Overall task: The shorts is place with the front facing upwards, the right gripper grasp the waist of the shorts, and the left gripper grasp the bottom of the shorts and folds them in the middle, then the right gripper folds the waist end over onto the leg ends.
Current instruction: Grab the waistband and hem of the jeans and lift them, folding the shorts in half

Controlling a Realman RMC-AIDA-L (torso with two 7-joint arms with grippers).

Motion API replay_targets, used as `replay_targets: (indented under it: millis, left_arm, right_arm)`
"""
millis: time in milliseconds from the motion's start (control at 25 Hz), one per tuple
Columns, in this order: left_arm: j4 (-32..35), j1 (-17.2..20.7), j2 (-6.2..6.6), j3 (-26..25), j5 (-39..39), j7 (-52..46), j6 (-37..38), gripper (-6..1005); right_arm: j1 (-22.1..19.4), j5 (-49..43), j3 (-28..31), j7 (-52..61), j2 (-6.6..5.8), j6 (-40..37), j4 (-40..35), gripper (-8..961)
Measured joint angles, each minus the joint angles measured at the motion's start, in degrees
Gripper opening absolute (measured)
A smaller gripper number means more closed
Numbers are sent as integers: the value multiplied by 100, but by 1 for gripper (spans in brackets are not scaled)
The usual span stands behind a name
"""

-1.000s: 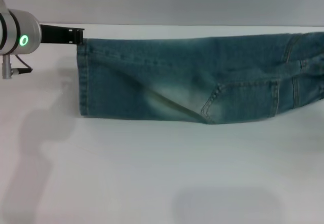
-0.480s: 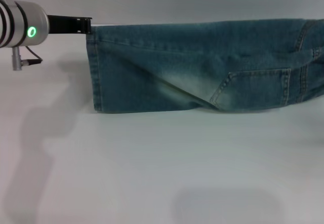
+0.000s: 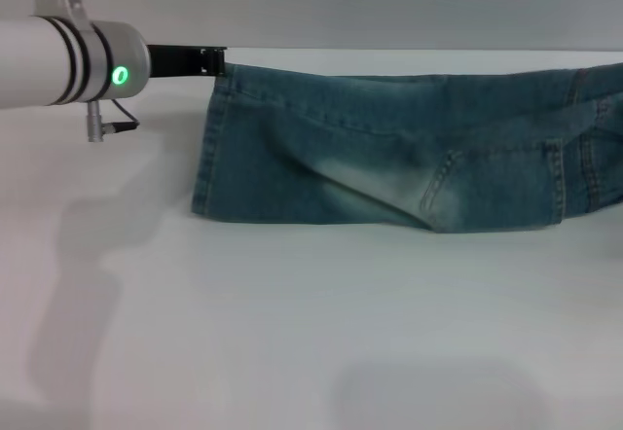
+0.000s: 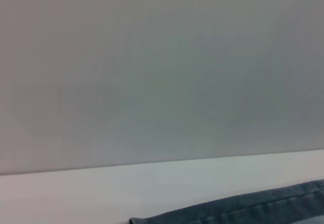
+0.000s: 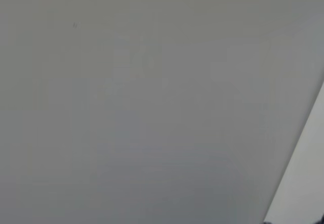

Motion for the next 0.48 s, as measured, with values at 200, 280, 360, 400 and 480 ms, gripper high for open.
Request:
replay_targets:
  millis: [200,280,360,400,480]
  left_arm:
    - [-272,-154,7,-38,-93,104,180,3]
    - [-380,-176,10,-47,-107,171,472,3]
    - [-499,-232,15,-50,-135,208,541,3]
    - [-579,-277,18,-67,-155,220,551,3]
    - [-714,-362,21,-115,-188,230,555,3]
  right_arm:
    - [87,6,76,-162,-17,-398,-38,22]
    - [99,10,135,-215,-41,-524,-22,23]
    - [109,32,227,-286,-46,-603,-7,24]
    - [116,42,260,-317,-51,-623,-3,25]
    - [134,44,270,-352,-58,-637,4,26]
